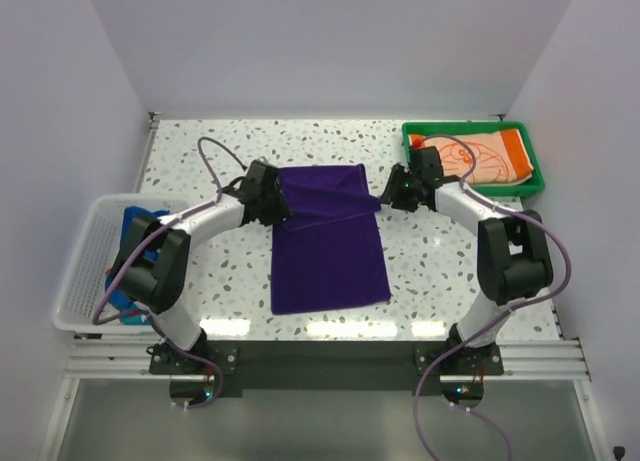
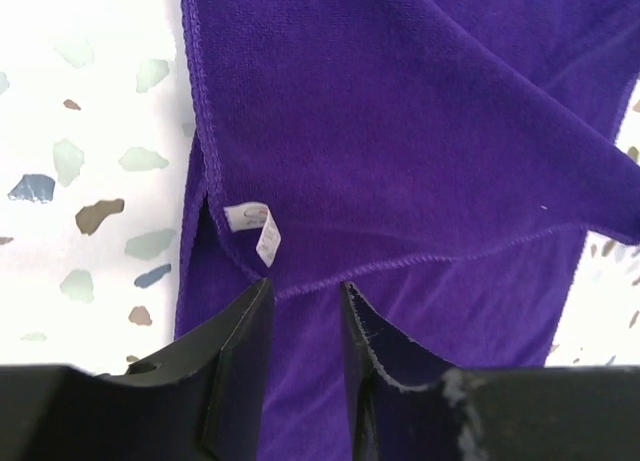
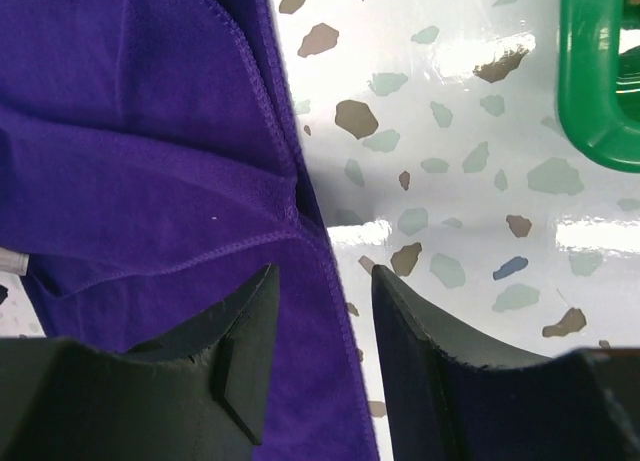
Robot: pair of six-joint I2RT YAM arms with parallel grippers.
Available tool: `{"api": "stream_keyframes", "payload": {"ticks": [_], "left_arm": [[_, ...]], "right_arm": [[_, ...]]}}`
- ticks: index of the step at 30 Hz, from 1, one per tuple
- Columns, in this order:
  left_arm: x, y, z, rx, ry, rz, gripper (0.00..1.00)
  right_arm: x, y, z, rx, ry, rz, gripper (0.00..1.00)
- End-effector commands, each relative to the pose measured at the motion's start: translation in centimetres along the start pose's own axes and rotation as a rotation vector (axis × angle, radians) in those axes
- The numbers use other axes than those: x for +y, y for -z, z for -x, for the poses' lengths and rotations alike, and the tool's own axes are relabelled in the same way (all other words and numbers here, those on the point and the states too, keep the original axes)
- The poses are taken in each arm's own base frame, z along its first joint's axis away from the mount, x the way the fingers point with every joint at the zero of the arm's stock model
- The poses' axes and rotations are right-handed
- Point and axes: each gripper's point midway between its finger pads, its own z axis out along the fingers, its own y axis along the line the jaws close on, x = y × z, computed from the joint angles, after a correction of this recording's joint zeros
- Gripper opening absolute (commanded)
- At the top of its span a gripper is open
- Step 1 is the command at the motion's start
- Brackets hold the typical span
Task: Fold and stack the towels
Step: Fold the towel
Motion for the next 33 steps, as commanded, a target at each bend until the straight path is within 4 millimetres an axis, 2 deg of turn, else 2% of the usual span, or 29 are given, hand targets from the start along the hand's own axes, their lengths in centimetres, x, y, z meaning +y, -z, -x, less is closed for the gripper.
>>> {"api": "stream_keyframes", "payload": {"ticks": [1, 8, 15, 24, 33], "left_arm": [[0.1, -0.6, 1.2, -0.023, -0.013, 0.033, 0.37], [1.0, -1.9, 0.3, 0.025, -0.021, 0.086, 0.35], [2.0, -1.8, -0.2, 0.033, -0.019, 0.126, 0.35], [1.9, -2.0, -0.5, 0.048, -0.025, 0.127, 0.31], [1.4, -2.0, -0.9, 0.062, -0.033, 0.11, 0.29]], "right_arm": [[1.6, -0.4, 2.2, -0.049, -0.009, 0.058, 0.46], [1.9, -1.4, 2.0, -0.026, -0.007, 0.073, 0.46], [2.0, -1.9, 1.8, -0.011, -0.003, 0.085, 0.46], [2.3, -2.5, 1.7, 0.004, 0.003, 0.105, 0.46], [1.8, -3.6, 0.9, 0.026, -0.007, 0.097, 0.45]]}}
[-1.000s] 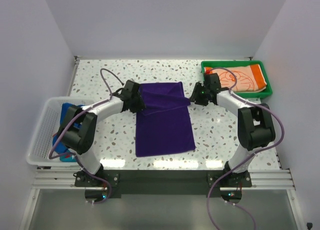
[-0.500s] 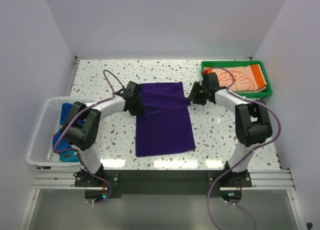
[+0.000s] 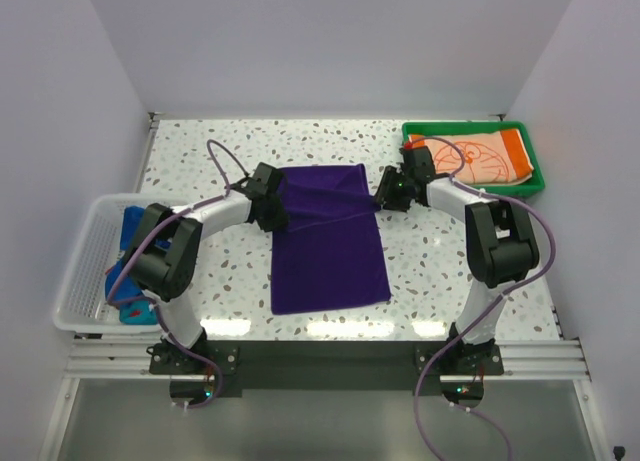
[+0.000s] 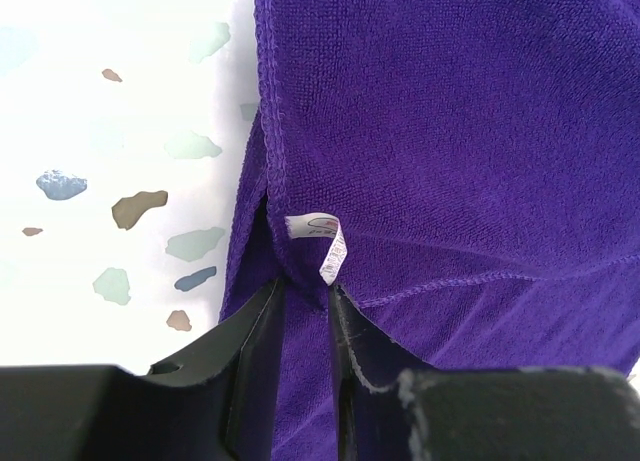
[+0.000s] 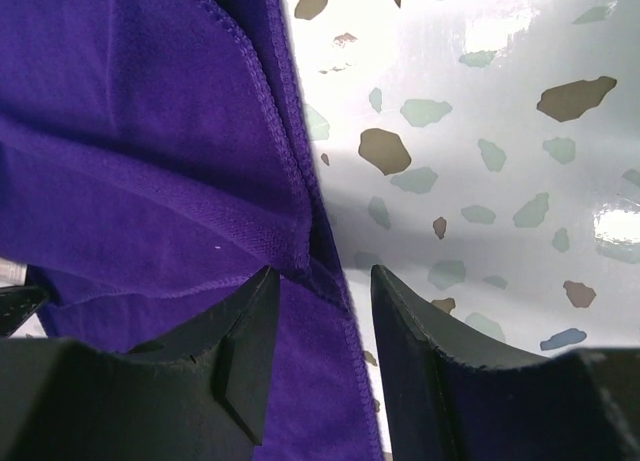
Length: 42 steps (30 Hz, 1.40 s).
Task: Fold and stack the towels
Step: Fold the towel
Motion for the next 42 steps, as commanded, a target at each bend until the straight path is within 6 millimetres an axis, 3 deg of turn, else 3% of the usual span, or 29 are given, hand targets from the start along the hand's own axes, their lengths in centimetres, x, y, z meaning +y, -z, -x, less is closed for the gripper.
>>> {"api": "stream_keyframes", "payload": {"ticks": [1, 10, 18, 27, 33, 36, 42], "left_arm": [[-1.1, 0.3, 1.0, -0.022, -0.016, -0.016, 0.29], [-0.4, -0.4, 0.5, -0.015, -0.023, 0.019, 0.19], [-1.4, 0.3, 1.1, -0.028, -0.041, -0.007, 0.07], [-2.4, 1.4, 2.2, -0.063, -0.053, -0.039, 0.0], [-2.5, 1.9, 2.5, -0.064, -0.059, -0.038, 0.0], [-2.5, 3.1, 3.6, -0.093, -0.068, -0.027, 0.0], [-2.5, 6.6, 8.0, -0.213, -0.097, 0.002, 0.0]], "right_arm": [[1.2, -0.2, 1.7, -0.043, 0.008, 0.05, 0.45], [1.1, -0.8, 1.0, -0.029, 0.012, 0.07, 0.45], [1.4, -0.9, 0.5, -0.009, 0.01, 0.096, 0.43], [2.3, 0.8, 0.9, -0.027, 0.02, 0.118, 0.31], [3.1, 1.6, 1.5, -0.035, 0.016, 0.134, 0.09], [3.6, 2.5, 2.2, -0.039, 0.016, 0.135, 0.0], [5.5, 4.9, 4.1, -0.076, -0.008, 0.159, 0.0]]}}
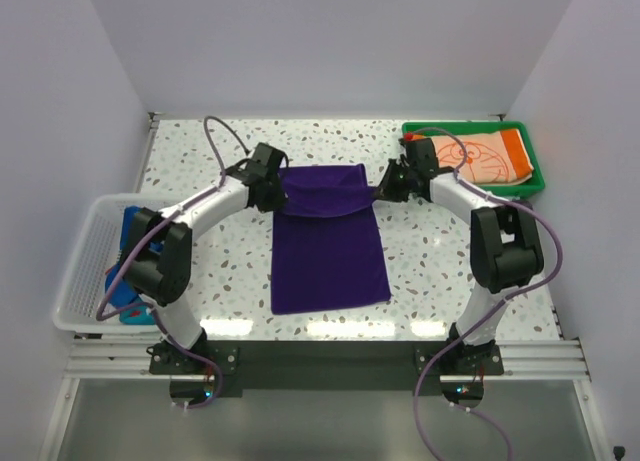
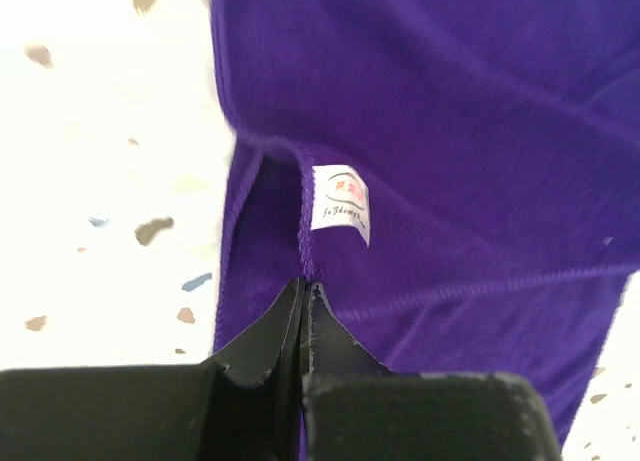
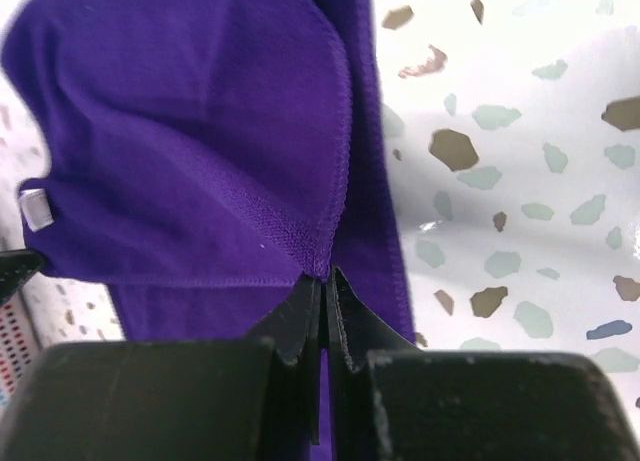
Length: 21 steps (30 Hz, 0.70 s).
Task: Fold and stack the towels
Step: Fold the towel
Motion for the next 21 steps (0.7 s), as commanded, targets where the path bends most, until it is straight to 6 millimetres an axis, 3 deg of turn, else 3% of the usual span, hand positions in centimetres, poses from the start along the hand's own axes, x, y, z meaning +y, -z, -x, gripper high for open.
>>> {"api": "stream_keyframes", "payload": {"ticks": [1, 5, 9, 16, 21], "left_arm": [[-0.8, 4.3, 6.1, -0.169, -0.019, -0.011, 0.0], [-0.7, 6.0, 10.1, -0.245, -0.005, -0.024, 0.0], [-1.4, 7.4, 13.9, -0.333, -0.023, -0.048, 0.0], [-2.6, 8.8, 20.5, -0.451, -0.024, -0.132, 0.0], [-3.4, 9.2, 24.0, -0.502, -0.034, -0.192, 0.0]], "right_arm": [[3.9, 3.6, 3.9, -0.092, 0.001, 0.082, 0.0], [6.1, 5.2, 6.9, -0.165, -0.007, 0.108, 0.0], [8.6, 6.8, 11.6, -0.288, 0.015, 0.136, 0.0], [10.9, 7.0, 16.7, -0.413, 0.009, 0.169, 0.0], [12.3, 7.4, 20.0, -0.493, 0.028, 0.188, 0.0]]}}
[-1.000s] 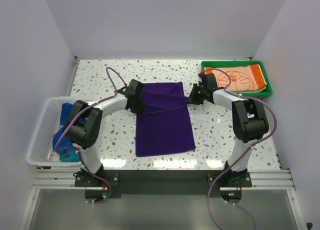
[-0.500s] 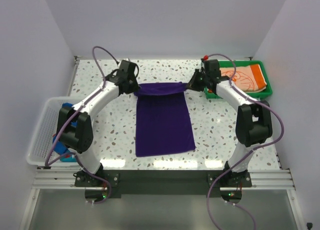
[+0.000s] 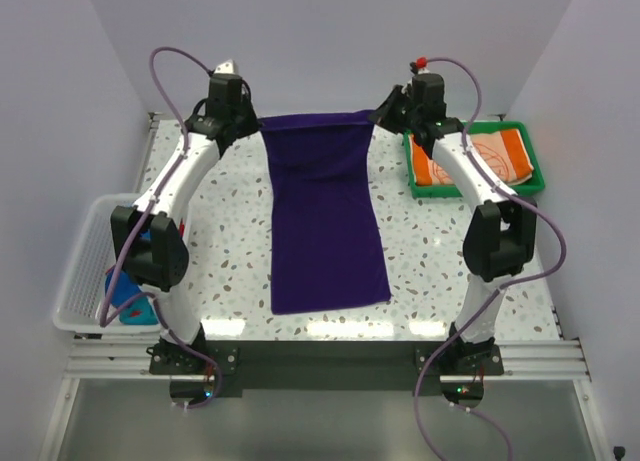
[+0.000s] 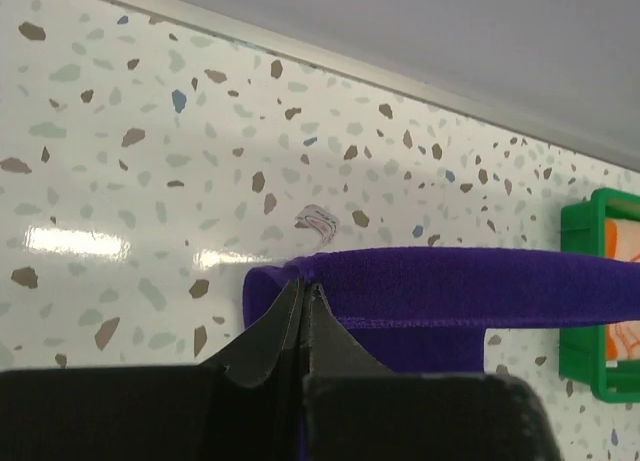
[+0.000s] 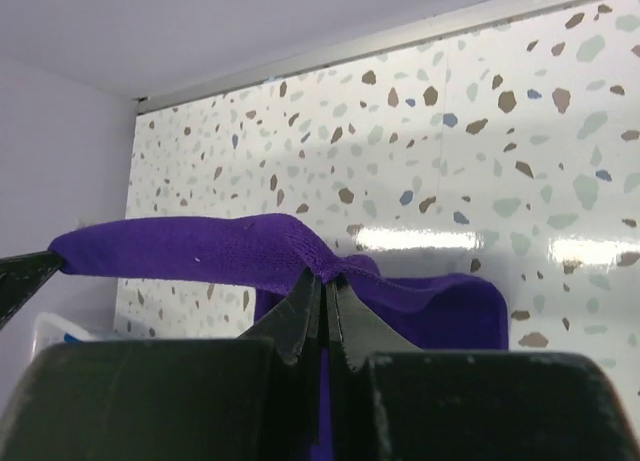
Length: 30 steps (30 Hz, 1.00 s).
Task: Fold and stack the towels
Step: Fold the towel
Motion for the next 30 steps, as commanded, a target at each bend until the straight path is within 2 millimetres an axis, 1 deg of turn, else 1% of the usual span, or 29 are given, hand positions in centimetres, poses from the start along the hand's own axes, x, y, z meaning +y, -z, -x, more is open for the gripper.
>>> {"api": "stream_keyframes", "payload": {"ticks": [1, 2, 3, 4, 5, 6, 7, 8, 10, 12, 16, 17, 18, 21, 22, 25, 27, 28, 29, 30], "left_arm": [[-1.1, -1.0, 3.9, -0.081, -0.03, -0.074, 0.0], [-1.1, -1.3, 4.3, -0.088, -0.03, -0.082, 0.0], [-1.7, -1.1, 5.2, -0.107, -0.037, -0.111, 0.0], [-1.6, -1.7, 5.2, -0.105, -0.043, -0.112, 0.0], [-1.8, -1.9, 5.7, -0.119, -0.053, -0.119, 0.0], [-1.9, -1.8, 6.3, -0.134, -0.07, -0.124, 0.0], [-1.9, -2.3, 6.4, -0.136, -0.078, -0.124, 0.0], [-1.9, -2.6, 6.5, -0.136, -0.085, -0.125, 0.0], [-1.8, -3.0, 7.1, -0.148, -0.105, -0.126, 0.0], [-1.4, -3.4, 7.7, -0.161, -0.113, -0.12, 0.0], [0.0, -5.4, 7.8, -0.152, -0.1, -0.096, 0.0], [0.1, -5.7, 7.8, -0.151, -0.098, -0.095, 0.0], [0.2, -6.2, 7.8, -0.15, -0.095, -0.094, 0.0], [0.5, -6.7, 8.2, -0.154, -0.087, -0.092, 0.0], [0.8, -7.0, 8.2, -0.149, -0.085, -0.091, 0.0], [0.8, -7.3, 8.3, -0.151, -0.085, -0.098, 0.0], [1.1, -7.3, 7.9, -0.134, -0.083, -0.093, 0.0], [0.7, -7.2, 7.4, -0.115, -0.082, -0.115, 0.0], [0.5, -6.9, 7.0, -0.099, -0.079, -0.131, 0.0], [0.6, -6.5, 6.4, -0.082, -0.075, -0.135, 0.0]], "right_arm": [[0.5, -1.3, 3.2, -0.098, 0.007, 0.002, 0.0], [0.5, -1.5, 3.6, -0.112, 0.01, 0.001, 0.0], [0.9, -1.5, 4.5, -0.131, 0.018, 0.01, 0.0], [0.6, -2.0, 4.6, -0.133, 0.024, 0.006, 0.0], [0.8, -2.1, 5.3, -0.149, 0.031, 0.011, 0.0], [0.8, -2.2, 5.5, -0.155, 0.036, 0.013, 0.0], [0.6, -2.3, 5.9, -0.162, 0.044, 0.011, 0.0], [0.4, -2.8, 5.8, -0.161, 0.047, 0.01, 0.0], [0.3, -3.0, 6.5, -0.176, 0.06, 0.012, 0.0], [0.2, -3.5, 6.8, -0.184, 0.07, 0.013, 0.0], [-0.1, -4.4, 7.2, -0.2, 0.072, 0.024, 0.0], [0.3, -4.5, 7.7, -0.211, 0.074, 0.033, 0.0], [0.0, -5.0, 7.5, -0.204, 0.076, 0.032, 0.0], [0.6, -5.4, 8.1, -0.21, 0.086, 0.05, 0.0], [0.4, -5.8, 7.8, -0.202, 0.086, 0.048, 0.0], [0.6, -5.8, 7.8, -0.189, 0.092, 0.053, 0.0], [0.5, -5.7, 7.2, -0.163, 0.089, 0.056, 0.0], [0.7, -5.3, 7.1, -0.157, 0.092, 0.057, 0.0], [0.2, -5.3, 6.1, -0.12, 0.084, 0.046, 0.0], [-0.1, -5.0, 5.6, -0.102, 0.082, 0.034, 0.0]]}}
